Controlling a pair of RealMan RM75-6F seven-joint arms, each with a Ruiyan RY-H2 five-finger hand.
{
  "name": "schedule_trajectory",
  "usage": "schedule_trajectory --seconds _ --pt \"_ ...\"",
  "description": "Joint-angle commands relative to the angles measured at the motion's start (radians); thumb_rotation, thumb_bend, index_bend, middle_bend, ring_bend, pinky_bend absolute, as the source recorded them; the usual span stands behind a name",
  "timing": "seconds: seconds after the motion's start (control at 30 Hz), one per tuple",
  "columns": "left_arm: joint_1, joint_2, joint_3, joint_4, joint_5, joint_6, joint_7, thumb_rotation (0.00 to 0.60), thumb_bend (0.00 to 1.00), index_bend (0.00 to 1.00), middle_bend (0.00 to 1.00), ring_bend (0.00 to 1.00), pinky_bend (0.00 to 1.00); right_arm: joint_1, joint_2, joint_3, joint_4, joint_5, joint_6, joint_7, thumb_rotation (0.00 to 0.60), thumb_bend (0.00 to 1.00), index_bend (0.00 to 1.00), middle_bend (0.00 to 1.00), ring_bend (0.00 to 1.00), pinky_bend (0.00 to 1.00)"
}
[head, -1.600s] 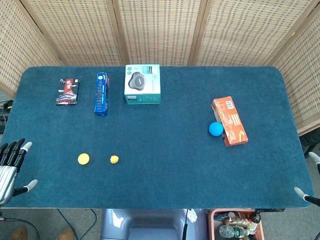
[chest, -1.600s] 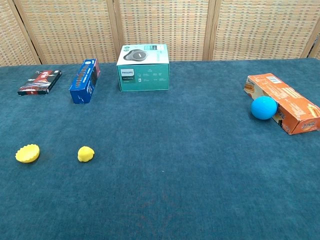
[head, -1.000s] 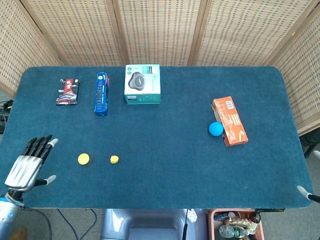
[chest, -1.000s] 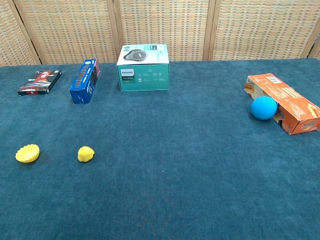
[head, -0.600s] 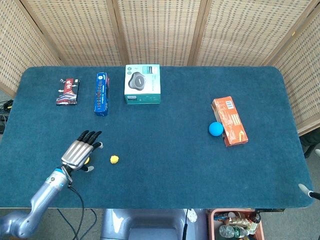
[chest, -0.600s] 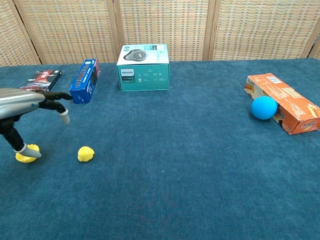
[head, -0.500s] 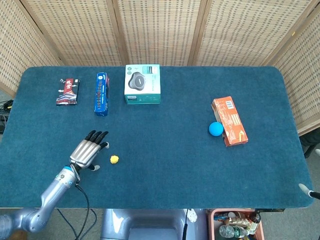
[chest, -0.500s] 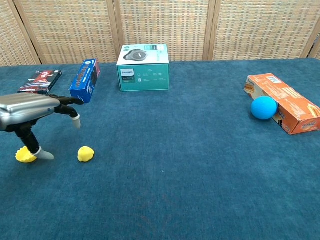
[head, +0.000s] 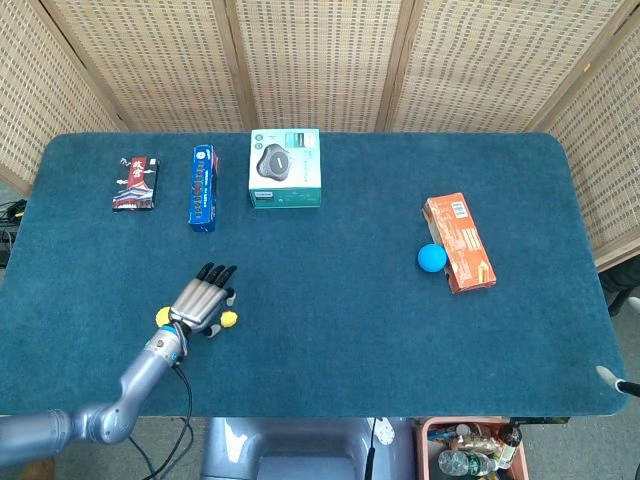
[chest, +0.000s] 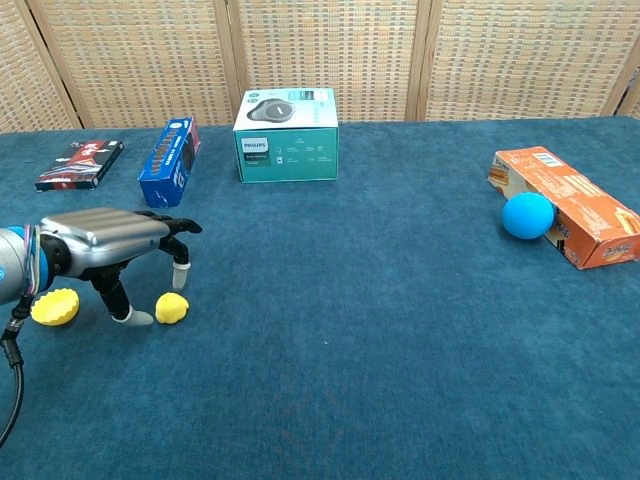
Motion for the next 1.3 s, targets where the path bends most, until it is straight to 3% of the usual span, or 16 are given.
schedule_trajectory --seconds 0.03,0.3,0.67,0.93,1.13,1.3 --pt "-0.009 -0.005 0.008 0.002 -0.011 0.005 0.009 0.600 0.26 0.43 0.00 0.00 0.00 0.001 0.000 0.000 0.000 0.001 -0.002 0.000 0.600 0.00 0.00 0.00 0.00 0.00" --pt "-0.025 -0.024 0.020 0.017 -0.018 0.017 -0.007 0.600 0.27 0.52 0.00 0.00 0.00 0.002 0.000 0.000 0.001 0.003 -0.006 0.003 0.600 0.00 0.00 0.00 0.00 0.00" --pt "-0.035 -0.017 0.019 0.010 -0.016 0.039 -0.048 0.600 0.29 0.53 0.00 0.00 0.00 0.002 0.001 0.000 0.004 0.001 -0.008 0.008 0.600 0.00 0.00 0.00 0.00 0.00" --pt "0.002 0.106 -0.005 -0.081 0.011 0.083 -0.150 0.600 0.29 0.53 0.00 0.00 0.00 0.002 0.002 -0.003 0.000 -0.004 -0.006 0.006 0.600 0.00 0.00 0.00 0.00 0.00" --pt "0.087 0.243 0.031 -0.126 0.045 0.107 -0.282 0.600 0.29 0.53 0.00 0.00 0.00 0.001 0.001 -0.007 -0.005 -0.014 -0.004 0.003 0.600 0.00 0.00 0.00 0.00 0.00" --pt "0.146 0.311 0.074 -0.094 0.124 0.084 -0.428 0.600 0.29 0.53 0.00 0.00 0.00 0.002 -0.001 -0.010 -0.014 -0.025 0.001 -0.008 0.600 0.00 0.00 0.00 0.00 0.00"
